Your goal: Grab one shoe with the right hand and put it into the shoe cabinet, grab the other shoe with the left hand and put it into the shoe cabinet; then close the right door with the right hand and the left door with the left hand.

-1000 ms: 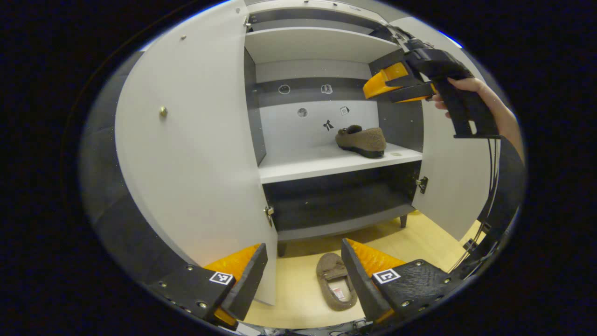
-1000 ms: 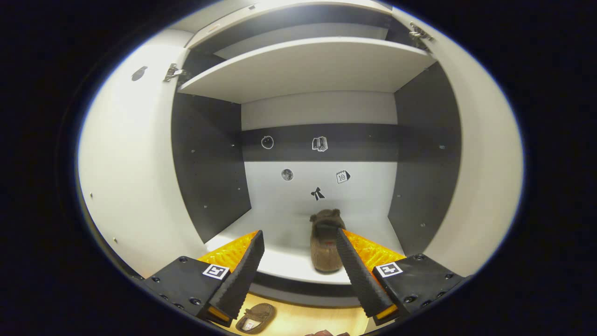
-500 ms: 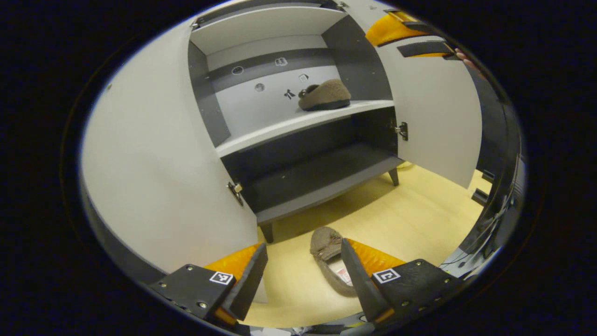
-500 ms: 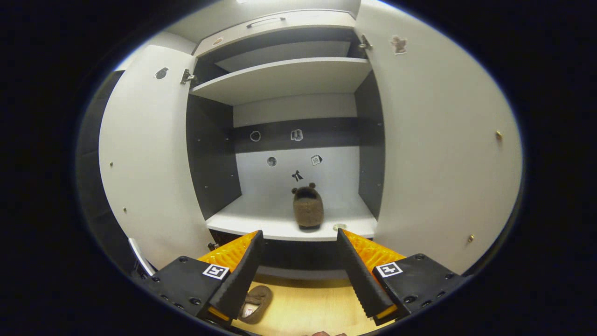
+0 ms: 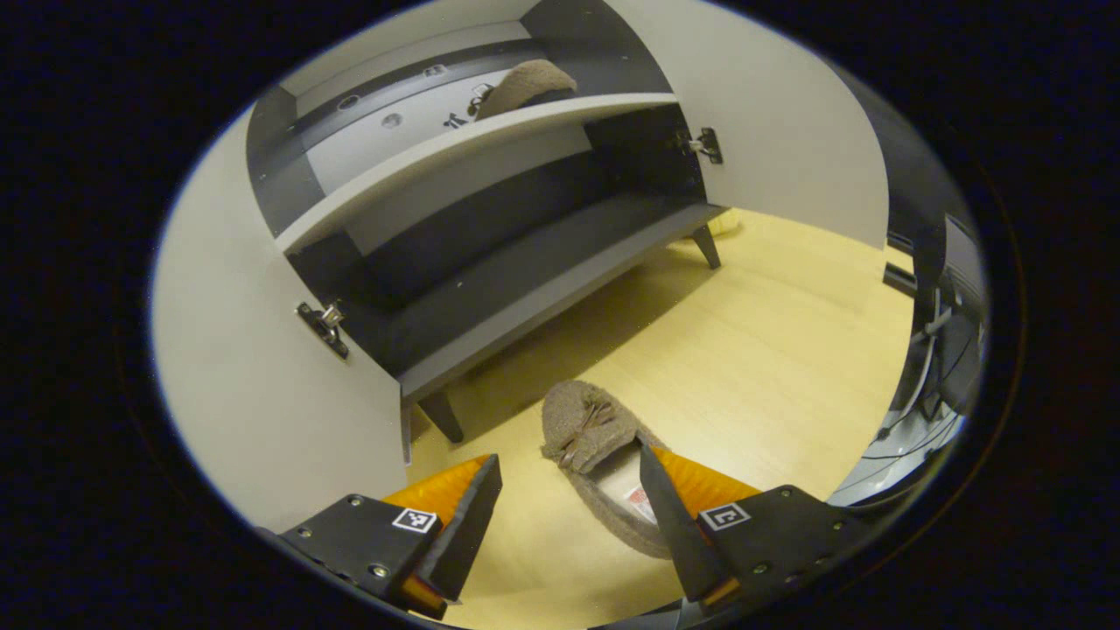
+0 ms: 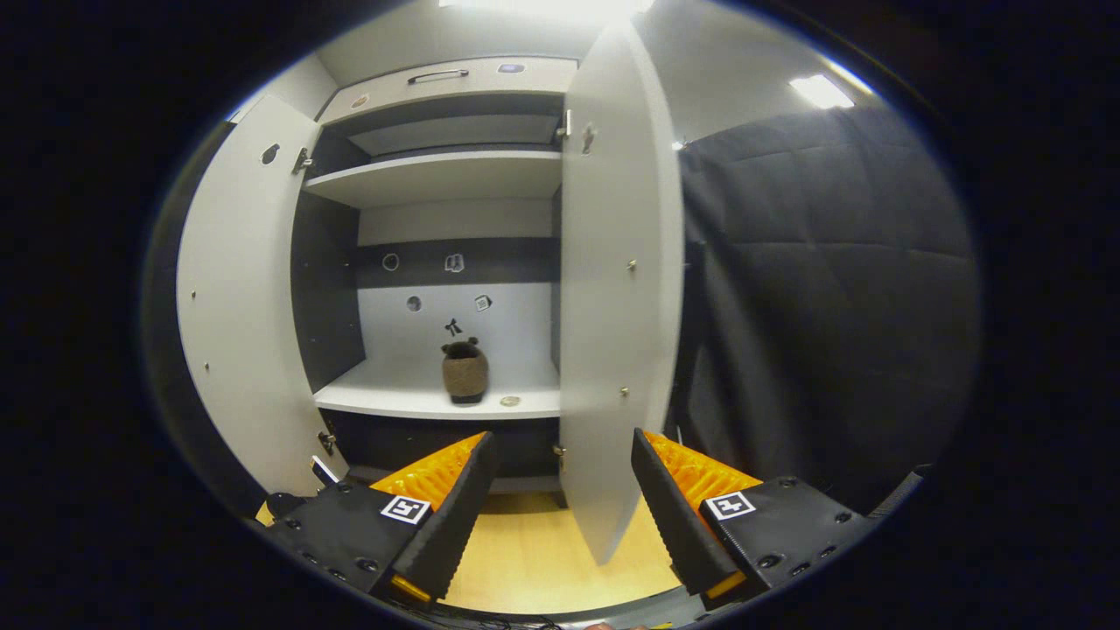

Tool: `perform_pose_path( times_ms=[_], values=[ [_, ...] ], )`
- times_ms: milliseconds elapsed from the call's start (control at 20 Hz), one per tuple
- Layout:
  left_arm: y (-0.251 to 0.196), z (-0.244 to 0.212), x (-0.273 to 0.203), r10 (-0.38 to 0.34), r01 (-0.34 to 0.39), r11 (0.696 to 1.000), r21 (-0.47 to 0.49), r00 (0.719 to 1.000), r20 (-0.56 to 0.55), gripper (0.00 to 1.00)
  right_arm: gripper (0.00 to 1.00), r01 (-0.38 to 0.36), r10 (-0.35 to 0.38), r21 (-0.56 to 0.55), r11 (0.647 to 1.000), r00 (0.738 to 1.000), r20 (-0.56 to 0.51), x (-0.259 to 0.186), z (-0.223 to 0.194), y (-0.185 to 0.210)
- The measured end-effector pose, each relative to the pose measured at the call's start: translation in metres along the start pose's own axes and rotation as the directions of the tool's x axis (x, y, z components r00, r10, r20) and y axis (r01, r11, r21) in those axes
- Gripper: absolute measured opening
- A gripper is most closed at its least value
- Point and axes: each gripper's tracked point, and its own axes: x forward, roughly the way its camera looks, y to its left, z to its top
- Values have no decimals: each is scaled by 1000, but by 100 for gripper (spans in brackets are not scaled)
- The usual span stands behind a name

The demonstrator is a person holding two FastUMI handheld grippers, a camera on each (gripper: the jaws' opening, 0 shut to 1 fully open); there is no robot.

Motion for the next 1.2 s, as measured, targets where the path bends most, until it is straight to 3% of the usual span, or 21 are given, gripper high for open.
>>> perform_pose_path(
  times_ms=[250,300,350,400,450,500,550,600,650,700,750,800,850,900,1050,1100,1200],
  values=[
    [-10,-30,29,-26,31,998,50,995,-95,92,98,222,-223,28,975,972,69,-38,27,-70],
    [-10,-31,34,-28,33,998,47,994,-102,92,92,253,-255,32,967,964,70,-43,32,-82],
    [-12,-30,39,-47,51,998,37,994,-100,93,98,288,-290,32,957,954,72,-48,33,-95],
    [-14,-30,44,-66,68,997,20,992,-105,92,98,320,-321,33,947,944,69,-51,33,-108],
    [-17,-32,47,-96,96,995,0,989,-112,100,98,343,-345,36,938,936,66,-55,34,-119],
    [-19,-34,50,-116,114,993,-30,986,-118,100,98,363,-365,42,931,929,64,-57,35,-129],
    [-18,-36,52,-125,118,991,-59,984,-129,92,92,380,-382,49,924,922,66,-57,36,-138],
    [-19,-37,53,-136,125,988,-90,982,-134,100,98,391,-394,54,919,917,69,-56,36,-146],
    [-16,-36,53,-139,123,985,-117,981,-135,92,98,397,-401,58,916,914,67,-54,36,-152],
    [-16,-36,54,-144,124,982,-143,980,-138,90,98,398,-402,64,915,913,64,-50,34,-158],
    [-15,-36,56,-140,113,978,-176,979,-150,100,98,396,-400,72,915,914,63,-45,34,-162],
    [-16,-39,59,-138,102,974,-202,975,-173,82,98,391,-396,75,917,916,59,-41,33,-167],
    [-17,-45,67,-126,83,974,-213,972,-196,72,98,386,-390,73,920,919,57,-34,31,-170],
    [-16,-44,69,-118,75,976,-204,972,-205,46,98,386,-390,70,920,919,58,-29,29,-174],
    [-3,-41,75,-57,30,990,-135,977,-205,49,98,386,-389,60,920,919,59,-17,27,-188],
    [8,-46,78,-9,-17,993,-116,976,-220,34,98,385,-388,69,920,920,46,-13,23,-195],
    [13,-55,79,8,-47,987,-151,969,-246,7,98,380,-382,119,917,924,-10,-2,11,-207]
  ],
)
